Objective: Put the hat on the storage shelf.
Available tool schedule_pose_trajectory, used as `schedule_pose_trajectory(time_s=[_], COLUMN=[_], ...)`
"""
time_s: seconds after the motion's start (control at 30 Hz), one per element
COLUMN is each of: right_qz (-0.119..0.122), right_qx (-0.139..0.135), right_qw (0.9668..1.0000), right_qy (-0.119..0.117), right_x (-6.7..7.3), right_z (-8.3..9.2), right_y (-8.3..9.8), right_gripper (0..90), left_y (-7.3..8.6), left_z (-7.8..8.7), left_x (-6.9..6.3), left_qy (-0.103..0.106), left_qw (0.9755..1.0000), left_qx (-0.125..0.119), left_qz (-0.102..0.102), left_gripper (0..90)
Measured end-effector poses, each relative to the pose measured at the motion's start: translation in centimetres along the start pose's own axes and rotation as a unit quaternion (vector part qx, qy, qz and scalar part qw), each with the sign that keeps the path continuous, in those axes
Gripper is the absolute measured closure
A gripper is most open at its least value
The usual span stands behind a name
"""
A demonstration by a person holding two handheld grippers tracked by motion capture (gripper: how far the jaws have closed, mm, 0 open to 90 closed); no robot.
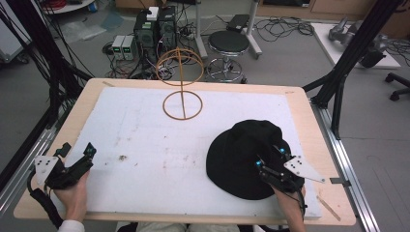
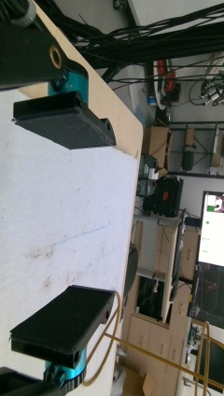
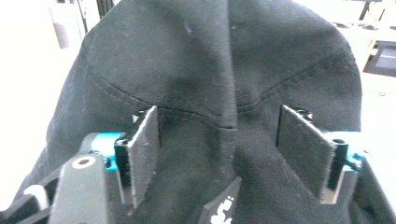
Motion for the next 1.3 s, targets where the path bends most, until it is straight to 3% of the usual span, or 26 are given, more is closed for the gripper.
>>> schedule_pose_trajectory(time_s=[0.13, 0.3, 0.5, 0.63, 1.0, 1.3], right_qz=[0.023, 0.013, 0.003, -0.014, -0.01, -0.024], right_qx=[0.028, 0.043, 0.048, 0.049, 0.041, 0.024], right_qw=[0.9992, 0.999, 0.9987, 0.9986, 0.999, 0.9993], right_qy=[0.016, 0.002, 0.016, 0.015, 0.015, 0.019], right_x=[0.4, 0.73, 0.78, 0.71, 0.74, 0.82], right_z=[-0.32, -0.61, -0.67, -0.49, -0.43, -0.02], right_y=[0.01, -0.04, -0.36, -0.47, -0.38, -0.65], right_gripper=[42.9, 58.5, 84.1, 85.8, 86.2, 86.3], left_y=[0.04, 0.07, 0.05, 0.06, 0.04, 0.1], left_z=[-0.04, -0.1, -0.11, -0.13, -0.15, -0.51], left_x=[-0.09, -0.13, -0.06, -0.13, -0.17, -0.25], left_qy=[0.003, 0.004, 0.006, 0.007, 0.011, 0.014], left_qw=[1.0, 1.0, 1.0, 1.0, 0.9999, 0.9999], left_qx=[0.001, 0.002, 0.0, 0.0, -0.001, 0.002], left_qz=[-0.002, -0.002, 0.001, 0.0, 0.003, 0.004], left_gripper=[22.0, 22.0, 22.0, 22.0, 22.0, 22.0])
Point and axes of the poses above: each handheld gripper's, and its own axes: z roughly backward along the jaws, y roughly out of its underside, x roughly to its left, the point moved 5 cm from there along -z, roughly forward along the jaws, and after that the axes turned 10 degrees about -y, right-handed, at the moved point
